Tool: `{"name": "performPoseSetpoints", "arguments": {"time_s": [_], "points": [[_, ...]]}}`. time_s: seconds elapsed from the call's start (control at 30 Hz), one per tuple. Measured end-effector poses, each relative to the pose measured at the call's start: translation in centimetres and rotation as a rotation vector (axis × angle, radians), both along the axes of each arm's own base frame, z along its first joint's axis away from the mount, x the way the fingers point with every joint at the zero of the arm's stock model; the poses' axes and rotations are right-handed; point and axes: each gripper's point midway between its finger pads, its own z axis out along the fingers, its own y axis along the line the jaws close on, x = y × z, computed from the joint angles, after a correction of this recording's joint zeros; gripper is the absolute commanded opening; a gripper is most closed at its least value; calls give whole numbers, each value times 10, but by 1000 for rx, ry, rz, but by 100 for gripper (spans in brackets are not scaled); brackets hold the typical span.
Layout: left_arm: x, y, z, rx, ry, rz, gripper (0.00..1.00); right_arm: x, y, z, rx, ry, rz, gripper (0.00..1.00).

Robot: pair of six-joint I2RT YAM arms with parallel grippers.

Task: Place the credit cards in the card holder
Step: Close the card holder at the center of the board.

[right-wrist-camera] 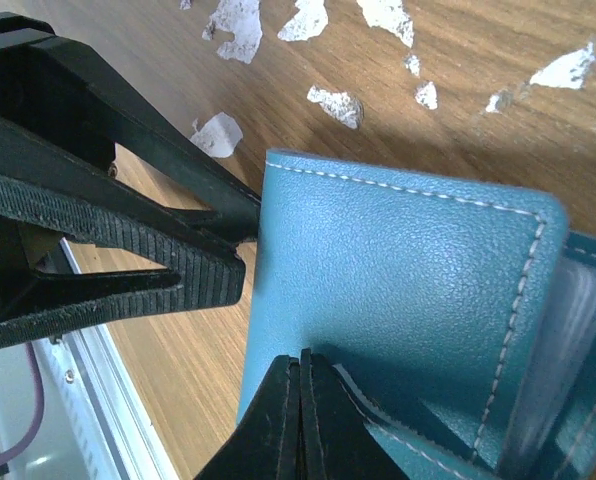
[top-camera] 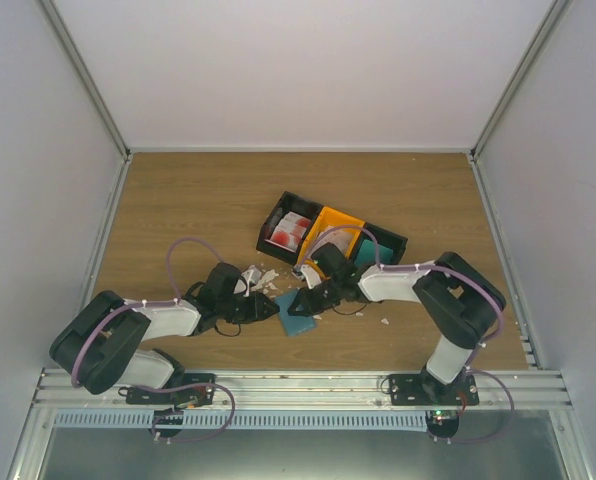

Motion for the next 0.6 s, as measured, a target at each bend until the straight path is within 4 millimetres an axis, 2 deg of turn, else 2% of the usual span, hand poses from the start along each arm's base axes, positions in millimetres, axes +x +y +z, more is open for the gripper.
{"name": "performPoseSetpoints", "arguments": {"time_s": [0.27,0.43,0.6], "points": [[0,-1,0,-1,-2,-3,28,2,2,0,33,34,1,1],[0,-2,0,-4,-4,-6,28,3,-1,4,26,23,-5,15],[0,-2,0,-4,-5,-7,28,11,-7,24,-5,-32,-34,27]]}}
